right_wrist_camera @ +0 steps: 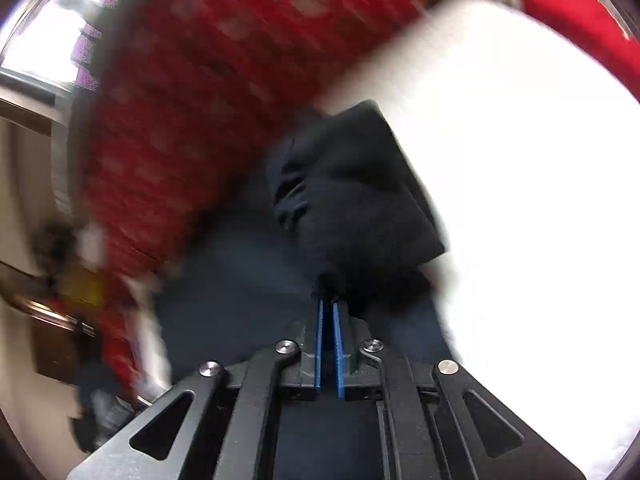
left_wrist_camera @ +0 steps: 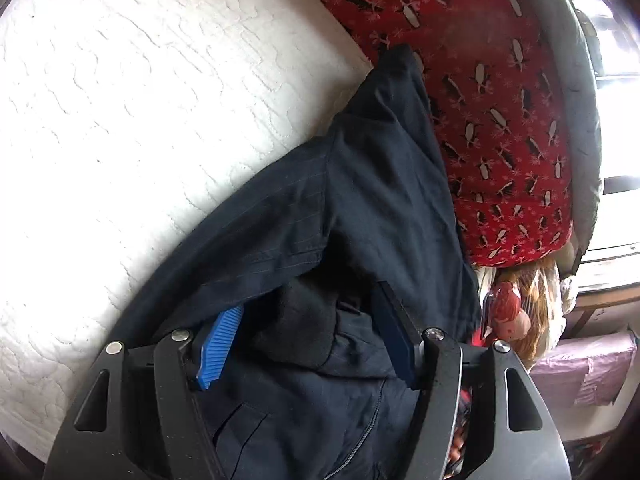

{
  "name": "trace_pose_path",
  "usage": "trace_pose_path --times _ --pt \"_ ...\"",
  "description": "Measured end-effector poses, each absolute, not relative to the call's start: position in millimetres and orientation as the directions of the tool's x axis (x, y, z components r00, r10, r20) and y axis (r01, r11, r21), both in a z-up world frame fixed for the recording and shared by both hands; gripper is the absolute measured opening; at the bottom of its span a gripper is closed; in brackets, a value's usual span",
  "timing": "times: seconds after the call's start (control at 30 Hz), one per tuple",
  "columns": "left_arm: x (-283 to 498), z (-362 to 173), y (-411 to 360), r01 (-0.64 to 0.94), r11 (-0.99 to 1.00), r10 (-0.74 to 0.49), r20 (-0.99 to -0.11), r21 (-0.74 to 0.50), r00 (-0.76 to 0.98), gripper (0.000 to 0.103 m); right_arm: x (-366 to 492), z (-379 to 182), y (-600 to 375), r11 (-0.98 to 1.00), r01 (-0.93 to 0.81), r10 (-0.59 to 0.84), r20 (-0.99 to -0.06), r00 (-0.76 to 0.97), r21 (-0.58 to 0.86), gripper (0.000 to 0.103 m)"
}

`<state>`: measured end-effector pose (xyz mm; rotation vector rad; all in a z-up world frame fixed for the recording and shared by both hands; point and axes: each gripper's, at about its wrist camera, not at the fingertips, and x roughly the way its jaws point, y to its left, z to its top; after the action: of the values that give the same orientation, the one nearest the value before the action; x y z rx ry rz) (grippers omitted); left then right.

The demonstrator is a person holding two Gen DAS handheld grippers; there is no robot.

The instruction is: Fold large clothes

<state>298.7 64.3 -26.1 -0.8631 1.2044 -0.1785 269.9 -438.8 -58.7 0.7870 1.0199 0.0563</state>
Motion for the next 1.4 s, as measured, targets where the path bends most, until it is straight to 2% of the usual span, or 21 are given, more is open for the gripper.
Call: trace_pose_path --times 0.03,0.1,0.23,0.33,0.37,0.4,0.47,0.57,0.67,0.83,0.87,0.93,0.97,1.03,1.1,1.17,1.2,1.27,1.3,1.37,1.4 --pt "298.3 -24.6 66.6 -0.31 0.671 -0.555 -0.733 -0.674 0.392 0.065 263.0 -62.6 -441.7 0.715 0.323 0.402 -0.742 0.536 0.62 0.014" --pt "299.0 -24.1 72.7 -0.32 0.645 -0.571 -0.716 -0.694 0.402 0.065 252.3 -48.7 -436.2 0.742 0.303 0.392 -0.754 0.528 0.598 0.015" --pt "308.0 -27.9 78.3 -0.341 0.621 -0.576 -0.706 -0.706 0.413 0.065 253.5 4.7 -386.8 0.833 0.058 0.43 -0.709 0.56 0.551 0.018" --pt "319.0 -29.8 73.9 -0.348 0.647 -0.537 -0.729 -0.679 0.424 0.064 287.6 39.3 -329.3 0.851 -0.144 0.489 -0.662 0.568 0.505 0.049" --pt "318.7 -31.0 73.4 -0.348 0.652 -0.531 -0.733 -0.674 0.425 0.061 306.5 46.3 -303.9 0.856 -0.204 0.499 -0.653 0.57 0.475 0.053" --pt "319.7 -30.6 72.0 -0.347 0.662 -0.516 -0.74 -0.664 0.431 0.055 316.1 47.9 -286.8 0.859 -0.231 0.501 -0.655 0.565 0.458 0.053" --pt "319.9 -28.7 73.6 -0.328 0.689 -0.495 -0.75 -0.646 0.438 0.03 351.6 45.7 -245.0 0.853 -0.278 0.52 -0.668 0.532 0.442 0.053" --pt "314.5 -30.5 86.1 -0.317 0.659 -0.523 -0.719 -0.682 0.458 0.018 399.2 35.8 -189.6 0.843 -0.345 0.536 -0.704 0.467 0.413 0.053" --pt "309.2 -30.3 94.1 -0.288 0.647 -0.548 -0.694 -0.705 0.467 0.017 419.4 18.7 -136.8 0.822 -0.423 0.548 -0.734 0.402 0.382 0.055" --pt "308.3 -28.6 93.0 -0.256 0.657 -0.56 -0.687 -0.709 0.464 0.015 455.6 -12.9 -57.9 0.796 -0.571 0.45 -0.826 0.338 0.2 0.06" --pt "308.7 -27.9 92.1 -0.251 0.659 -0.56 -0.685 -0.709 0.465 0.014 457.6 -16.5 -51.2 0.779 -0.601 0.441 -0.838 0.321 0.179 0.052" --pt "307.2 -27.2 92.1 -0.244 0.669 -0.552 -0.688 -0.703 0.471 0.014 457.9 -23.2 -29.9 0.745 -0.663 0.383 -0.861 0.335 0.073 0.005" --pt "308.5 -28.2 90.9 -0.244 0.677 -0.545 -0.695 -0.695 0.469 0.013 462.4 -20.3 -25.8 0.766 -0.64 0.384 -0.845 0.372 0.066 0.0" --pt "309.1 -33.4 90.6 -0.25 0.688 -0.539 -0.71 -0.682 0.454 0.012 478.0 -20.2 -32.1 0.834 -0.543 0.375 -0.828 0.417 0.105 0.0" --pt "308.0 -37.3 95.2 -0.261 0.655 -0.568 -0.69 -0.709 0.449 0.012 491.5 -31.3 -40.3 0.893 -0.444 0.285 -0.862 0.418 0.08 0.0" --pt "308.9 -36.3 97.4 -0.266 0.628 -0.588 -0.67 -0.731 0.453 0.012 486.4 -22.6 -60.9 0.883 -0.431 0.377 -0.828 0.416 0.185 0.003" --pt "311.0 -34.9 96.5 -0.265 0.617 -0.599 -0.661 -0.741 0.452 0.012 477.1 -12.4 -81.4 0.872 -0.411 0.441 -0.792 0.421 0.267 0.007" --pt "313.2 -33.1 92.0 -0.264 0.611 -0.607 -0.656 -0.746 0.449 0.013 458.3 -1.4 -120.9 0.843 -0.358 0.528 -0.747 0.405 0.402 0.029" --pt "313.7 -32.2 87.8 -0.264 0.609 -0.611 -0.654 -0.748 0.446 0.013 443.2 2.3 -145.3 0.829 -0.325 0.556 -0.729 0.399 0.455 0.034" --pt "313.1 -32.2 82.0 -0.26 0.59 -0.63 -0.636 -0.765 0.445 0.031 409.4 8.6 -194.4 0.835 -0.272 0.55 -0.72 0.424 0.478 0.036" --pt "313.5 -32.4 78.9 -0.264 0.586 -0.634 -0.636 -0.766 0.44 0.036 395.4 11.6 -218.1 0.84 -0.242 0.541 -0.713 0.446 0.486 0.036"
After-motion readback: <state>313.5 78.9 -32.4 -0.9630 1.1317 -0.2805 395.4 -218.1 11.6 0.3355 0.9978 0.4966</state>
